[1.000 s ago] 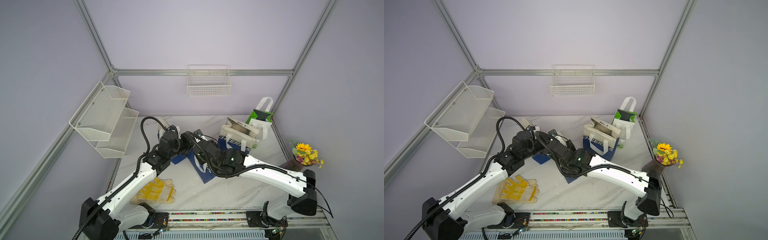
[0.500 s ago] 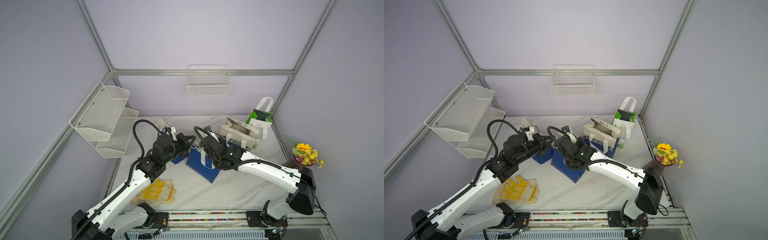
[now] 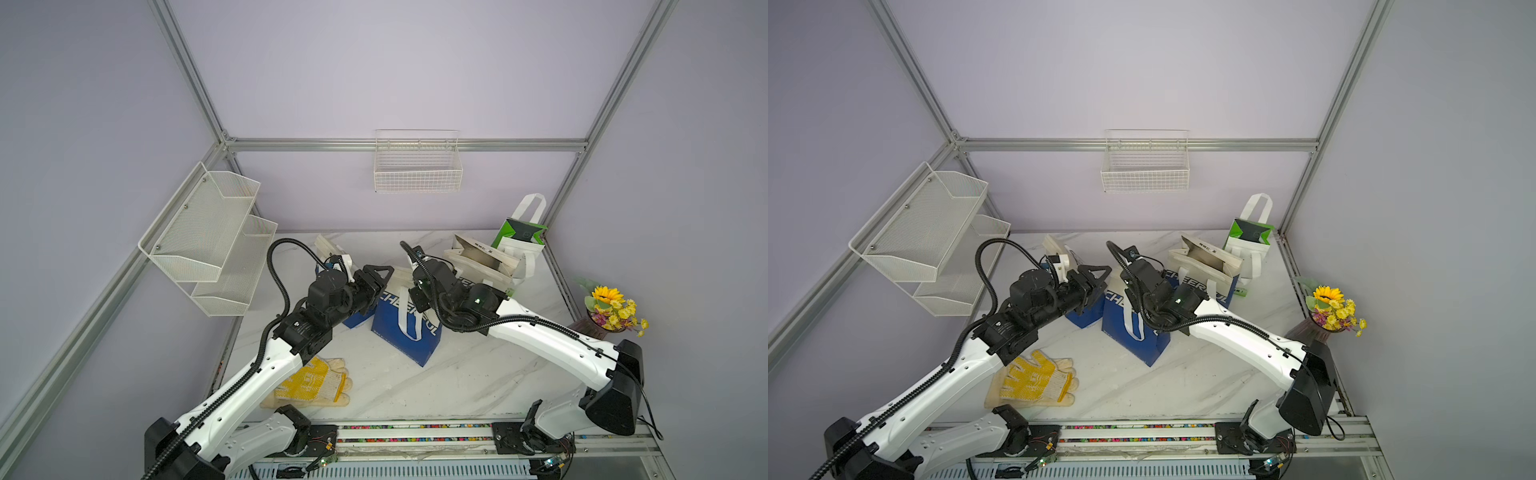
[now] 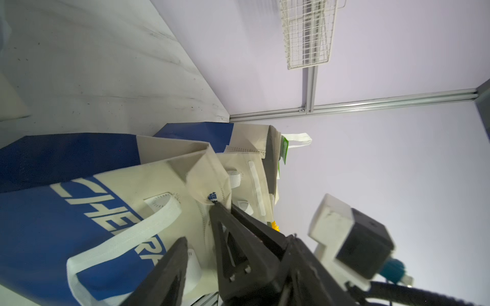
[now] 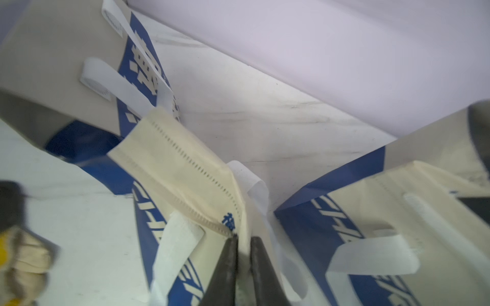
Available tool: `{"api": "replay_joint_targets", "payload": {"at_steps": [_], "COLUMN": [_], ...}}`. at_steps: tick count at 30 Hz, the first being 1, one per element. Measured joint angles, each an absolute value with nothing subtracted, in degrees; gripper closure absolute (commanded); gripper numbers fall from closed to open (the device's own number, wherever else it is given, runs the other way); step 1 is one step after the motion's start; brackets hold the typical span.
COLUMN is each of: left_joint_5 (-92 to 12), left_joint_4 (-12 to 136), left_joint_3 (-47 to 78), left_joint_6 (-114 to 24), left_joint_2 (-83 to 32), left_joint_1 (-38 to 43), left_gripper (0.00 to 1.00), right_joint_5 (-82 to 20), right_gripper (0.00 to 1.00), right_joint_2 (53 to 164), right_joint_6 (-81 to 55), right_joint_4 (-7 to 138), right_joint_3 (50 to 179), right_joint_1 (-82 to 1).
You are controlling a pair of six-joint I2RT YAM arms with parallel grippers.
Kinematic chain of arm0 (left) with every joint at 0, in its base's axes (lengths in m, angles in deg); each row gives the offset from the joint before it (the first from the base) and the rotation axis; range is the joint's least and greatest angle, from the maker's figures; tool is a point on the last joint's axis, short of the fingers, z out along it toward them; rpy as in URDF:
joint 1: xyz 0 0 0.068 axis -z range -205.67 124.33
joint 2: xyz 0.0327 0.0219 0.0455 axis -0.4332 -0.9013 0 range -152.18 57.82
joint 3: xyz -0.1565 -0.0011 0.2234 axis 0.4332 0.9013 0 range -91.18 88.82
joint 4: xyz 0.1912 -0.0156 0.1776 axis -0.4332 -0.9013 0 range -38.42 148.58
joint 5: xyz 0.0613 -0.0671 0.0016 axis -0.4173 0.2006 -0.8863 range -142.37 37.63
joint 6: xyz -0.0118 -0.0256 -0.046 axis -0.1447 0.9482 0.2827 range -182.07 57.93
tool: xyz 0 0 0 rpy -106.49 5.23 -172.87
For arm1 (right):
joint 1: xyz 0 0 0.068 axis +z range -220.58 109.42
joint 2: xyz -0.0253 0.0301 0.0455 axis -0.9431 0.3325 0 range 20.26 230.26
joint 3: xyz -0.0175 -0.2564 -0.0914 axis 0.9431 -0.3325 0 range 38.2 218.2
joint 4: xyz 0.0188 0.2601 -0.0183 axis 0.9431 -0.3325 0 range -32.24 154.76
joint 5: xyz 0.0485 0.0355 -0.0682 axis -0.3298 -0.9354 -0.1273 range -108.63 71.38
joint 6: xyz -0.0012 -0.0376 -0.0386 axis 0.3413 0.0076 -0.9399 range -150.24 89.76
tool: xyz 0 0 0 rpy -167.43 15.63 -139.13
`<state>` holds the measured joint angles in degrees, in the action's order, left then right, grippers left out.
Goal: Open the takeout bag
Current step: Adjust the takeout bag at the center of the board.
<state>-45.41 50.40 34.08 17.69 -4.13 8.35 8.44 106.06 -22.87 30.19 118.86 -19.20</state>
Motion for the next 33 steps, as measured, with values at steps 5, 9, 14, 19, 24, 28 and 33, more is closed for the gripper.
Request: {"api": "replay_joint_targets", "payload": {"at_steps": [5,9,14,19,24,28,33], "left_joint_5": [-43.4,-42.1,-42.0,-42.0,-41.6,-41.3,-43.6], "left_joint_4": [53.0,59.4,63.9,67.6,69.3,69.6,65.1], "left_joint_3": [34.1,34.1,34.3,35.5,35.9,35.9,35.9], "left_joint_6": [16.1,16.4,16.3,16.7,16.8,17.1,18.4], "left_joint_2": [-9.1,-11.5,-14.6,-16.2,-17.7,-18.0,-15.1], "left_joint_1": [8.4,8.4,8.4,8.3,8.2,8.3,8.6], "left_gripper": [0.32,0.45,0.58,0.75,1.0,1.0,1.0], "right_joint_5": [3.7,0.5,-1.9,-4.6,-5.5,-0.5,13.3], "right_gripper": [1.0,1.0,1.0,1.0,0.97,0.4,0.37], "right_joint_2": [106.9,107.0,107.0,106.7,106.2,105.1,104.6], "right_joint_6": [-22.3,-21.9,-20.9,-19.9,-19.3,-19.6,-21.7], "right_joint_4": [29.3,29.1,29.1,29.3,29.7,31.2,32.3], "right_joint_3": [120.9,121.4,121.4,121.1,120.6,119.2,119.0], "right_joint_1": [-19.5,-20.0,-21.8,-23.0,-23.8,-21.8,-12.6]}}
